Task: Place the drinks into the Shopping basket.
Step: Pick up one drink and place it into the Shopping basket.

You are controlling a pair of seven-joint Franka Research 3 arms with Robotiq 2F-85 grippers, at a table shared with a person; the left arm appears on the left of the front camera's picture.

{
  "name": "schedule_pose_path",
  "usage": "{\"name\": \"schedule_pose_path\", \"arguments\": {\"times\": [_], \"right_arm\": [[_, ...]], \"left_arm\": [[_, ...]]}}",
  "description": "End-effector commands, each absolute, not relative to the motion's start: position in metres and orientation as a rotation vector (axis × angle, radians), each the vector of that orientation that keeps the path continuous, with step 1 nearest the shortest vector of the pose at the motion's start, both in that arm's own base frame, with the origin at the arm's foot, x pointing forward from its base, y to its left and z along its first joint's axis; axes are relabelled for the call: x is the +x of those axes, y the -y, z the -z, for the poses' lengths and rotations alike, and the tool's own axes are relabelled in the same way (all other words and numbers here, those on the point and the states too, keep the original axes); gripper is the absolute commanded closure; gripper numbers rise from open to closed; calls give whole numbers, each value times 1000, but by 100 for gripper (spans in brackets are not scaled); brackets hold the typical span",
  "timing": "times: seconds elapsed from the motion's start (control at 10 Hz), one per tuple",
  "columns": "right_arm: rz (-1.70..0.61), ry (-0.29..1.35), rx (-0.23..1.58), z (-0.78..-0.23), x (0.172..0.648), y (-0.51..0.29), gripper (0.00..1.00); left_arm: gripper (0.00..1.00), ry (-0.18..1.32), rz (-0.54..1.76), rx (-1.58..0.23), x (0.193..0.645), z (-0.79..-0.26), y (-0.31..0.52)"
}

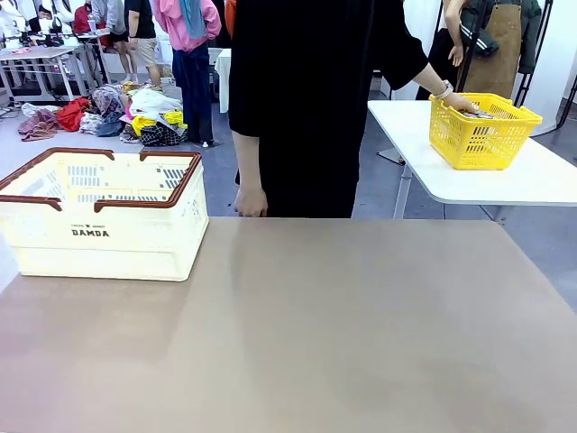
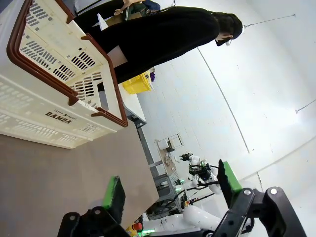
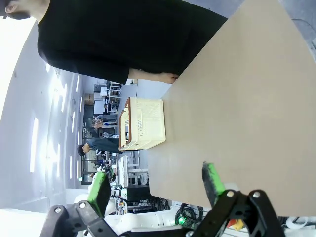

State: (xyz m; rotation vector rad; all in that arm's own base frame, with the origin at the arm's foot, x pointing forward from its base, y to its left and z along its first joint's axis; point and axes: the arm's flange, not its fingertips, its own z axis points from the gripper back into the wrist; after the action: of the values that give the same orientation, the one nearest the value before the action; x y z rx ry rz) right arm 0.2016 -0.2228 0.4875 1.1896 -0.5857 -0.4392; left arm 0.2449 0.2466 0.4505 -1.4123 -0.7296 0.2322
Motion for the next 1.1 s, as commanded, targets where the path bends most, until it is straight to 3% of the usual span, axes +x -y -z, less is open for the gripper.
{"name": "schedule_pose_path", "arguments": {"times": [0.0, 1.0], "right_arm": [[414, 615, 1200, -490, 204, 226, 0], [414, 615, 1200, -490, 204, 226, 0]], "left_arm": [[0, 743, -214, -1420, 244, -451, -249], [0, 743, -214, -1420, 244, -451, -249]]}}
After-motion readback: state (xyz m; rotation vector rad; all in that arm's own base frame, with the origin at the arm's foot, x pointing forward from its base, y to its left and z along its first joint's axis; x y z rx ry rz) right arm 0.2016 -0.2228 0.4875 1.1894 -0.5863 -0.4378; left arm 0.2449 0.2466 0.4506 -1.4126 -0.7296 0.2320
